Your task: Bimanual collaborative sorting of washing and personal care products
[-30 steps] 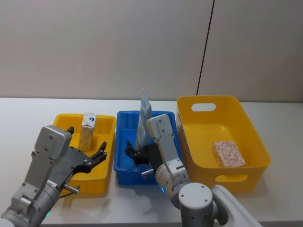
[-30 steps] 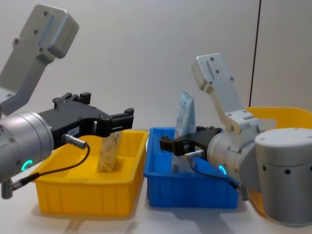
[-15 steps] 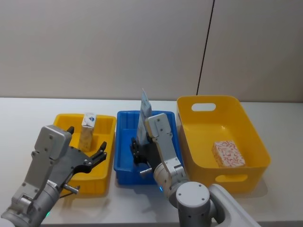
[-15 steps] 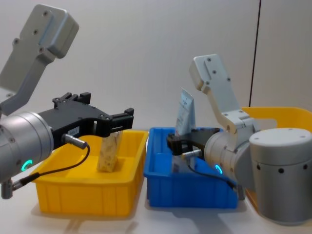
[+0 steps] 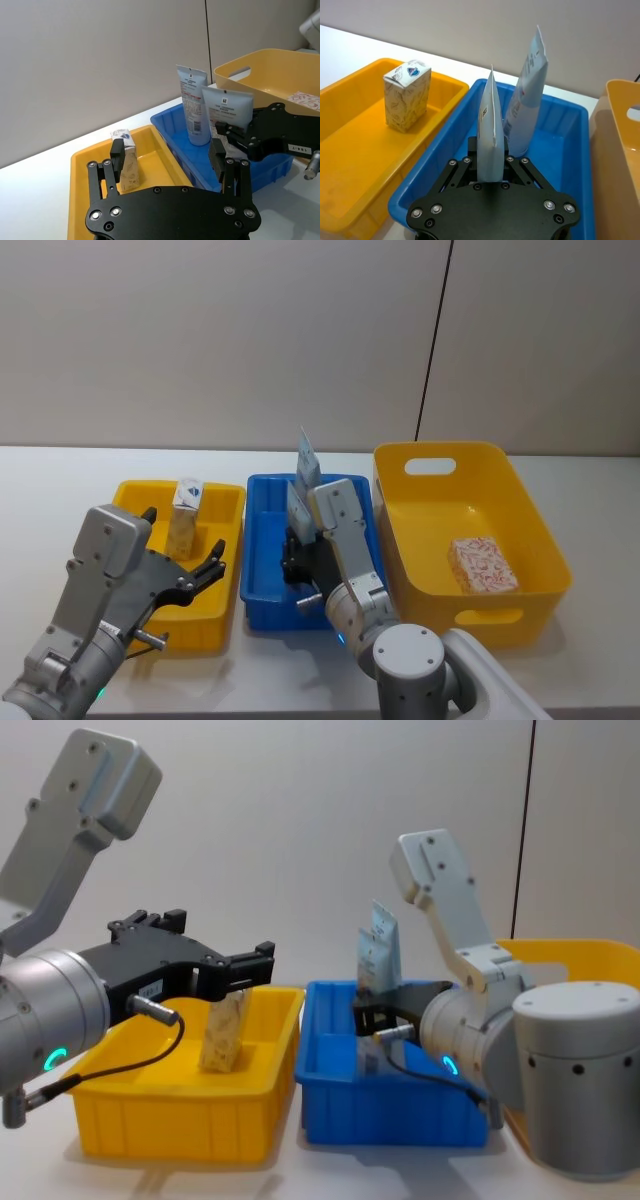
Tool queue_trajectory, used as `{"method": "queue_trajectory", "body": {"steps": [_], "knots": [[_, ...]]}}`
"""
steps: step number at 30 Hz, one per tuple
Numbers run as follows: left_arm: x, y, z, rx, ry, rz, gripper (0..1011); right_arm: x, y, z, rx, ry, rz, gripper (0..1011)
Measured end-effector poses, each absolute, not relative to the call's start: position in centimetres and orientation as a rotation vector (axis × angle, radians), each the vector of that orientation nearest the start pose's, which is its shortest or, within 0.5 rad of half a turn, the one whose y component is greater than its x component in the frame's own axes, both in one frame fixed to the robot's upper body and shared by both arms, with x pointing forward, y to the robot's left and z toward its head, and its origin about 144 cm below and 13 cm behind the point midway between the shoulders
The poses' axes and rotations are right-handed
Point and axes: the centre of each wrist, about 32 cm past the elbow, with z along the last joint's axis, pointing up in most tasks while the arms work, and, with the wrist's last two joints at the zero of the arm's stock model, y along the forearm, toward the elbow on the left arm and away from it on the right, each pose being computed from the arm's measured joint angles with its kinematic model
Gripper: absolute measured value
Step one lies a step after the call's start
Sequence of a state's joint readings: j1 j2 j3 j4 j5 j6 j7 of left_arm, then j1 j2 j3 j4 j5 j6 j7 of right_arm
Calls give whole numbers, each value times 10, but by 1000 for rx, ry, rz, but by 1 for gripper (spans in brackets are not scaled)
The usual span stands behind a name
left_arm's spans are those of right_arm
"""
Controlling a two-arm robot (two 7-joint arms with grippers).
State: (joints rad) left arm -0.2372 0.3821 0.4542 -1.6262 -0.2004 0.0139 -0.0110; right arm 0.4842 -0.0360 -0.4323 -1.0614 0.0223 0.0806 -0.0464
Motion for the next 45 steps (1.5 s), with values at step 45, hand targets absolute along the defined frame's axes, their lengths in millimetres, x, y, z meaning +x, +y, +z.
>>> {"method": "queue_trajectory", "body": {"steps": [45], "knots": [[492,198,1204,61,-268,1124,1002,548,-164,1269,222,-227,-1413,178]]}}
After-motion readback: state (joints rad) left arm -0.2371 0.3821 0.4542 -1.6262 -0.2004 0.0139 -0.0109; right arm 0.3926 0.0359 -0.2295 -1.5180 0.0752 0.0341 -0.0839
